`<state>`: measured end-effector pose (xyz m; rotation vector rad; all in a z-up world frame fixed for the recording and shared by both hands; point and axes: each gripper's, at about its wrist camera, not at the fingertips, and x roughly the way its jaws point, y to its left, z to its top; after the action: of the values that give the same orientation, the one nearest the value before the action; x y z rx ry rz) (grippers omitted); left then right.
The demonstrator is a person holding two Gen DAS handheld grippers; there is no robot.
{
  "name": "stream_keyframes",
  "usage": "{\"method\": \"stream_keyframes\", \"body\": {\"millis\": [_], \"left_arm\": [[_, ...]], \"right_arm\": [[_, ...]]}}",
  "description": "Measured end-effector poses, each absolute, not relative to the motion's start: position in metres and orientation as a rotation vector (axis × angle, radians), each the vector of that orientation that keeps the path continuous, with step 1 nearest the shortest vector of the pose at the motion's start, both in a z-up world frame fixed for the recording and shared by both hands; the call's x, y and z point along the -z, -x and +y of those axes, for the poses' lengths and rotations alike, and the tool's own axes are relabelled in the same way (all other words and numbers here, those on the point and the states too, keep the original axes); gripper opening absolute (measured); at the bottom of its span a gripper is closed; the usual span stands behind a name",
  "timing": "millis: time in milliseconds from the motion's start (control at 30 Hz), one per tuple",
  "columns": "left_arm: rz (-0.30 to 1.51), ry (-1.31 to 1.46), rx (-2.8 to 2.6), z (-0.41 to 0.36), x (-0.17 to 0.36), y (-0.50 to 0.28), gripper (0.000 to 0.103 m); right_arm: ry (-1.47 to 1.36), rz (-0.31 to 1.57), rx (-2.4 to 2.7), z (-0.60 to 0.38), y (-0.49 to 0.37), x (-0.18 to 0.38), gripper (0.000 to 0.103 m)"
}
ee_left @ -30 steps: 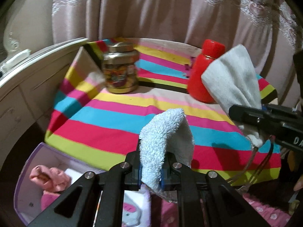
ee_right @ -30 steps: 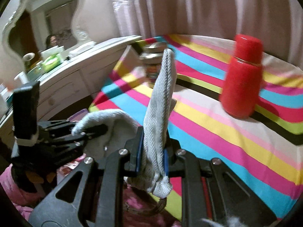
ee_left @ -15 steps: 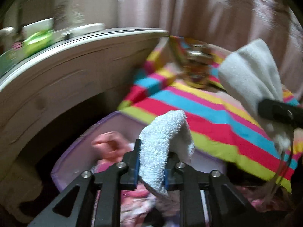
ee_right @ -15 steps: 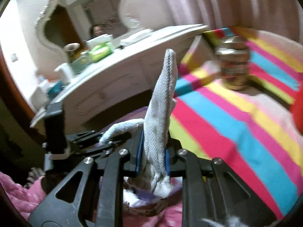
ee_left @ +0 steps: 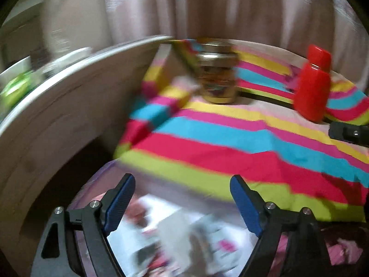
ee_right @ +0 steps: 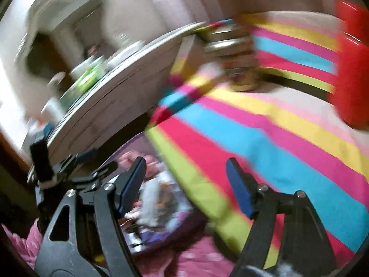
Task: Organize soft objects
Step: 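Move both tools back over the table toward the remaining items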
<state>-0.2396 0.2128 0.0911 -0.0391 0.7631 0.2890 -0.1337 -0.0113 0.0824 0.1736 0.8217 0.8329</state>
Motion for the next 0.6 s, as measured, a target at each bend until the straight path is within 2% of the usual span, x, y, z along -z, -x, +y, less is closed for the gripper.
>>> {"method": "stream_keyframes", "body": {"millis": [267, 600], "left_arm": [[0.833, 0.046, -0.061, 0.133, -0.055, 0.056, 0.085], [0.897, 0.131, -0.046, 0.117, -0.026, -0.105, 0.085]], "right_arm": [[-0.234, 0.788, -0.375, -0.156, 0.04, -0.054, 0.074], [-0.386, 0.804, -0.219, -0.255, -0.107, -0.034, 0.074]]}}
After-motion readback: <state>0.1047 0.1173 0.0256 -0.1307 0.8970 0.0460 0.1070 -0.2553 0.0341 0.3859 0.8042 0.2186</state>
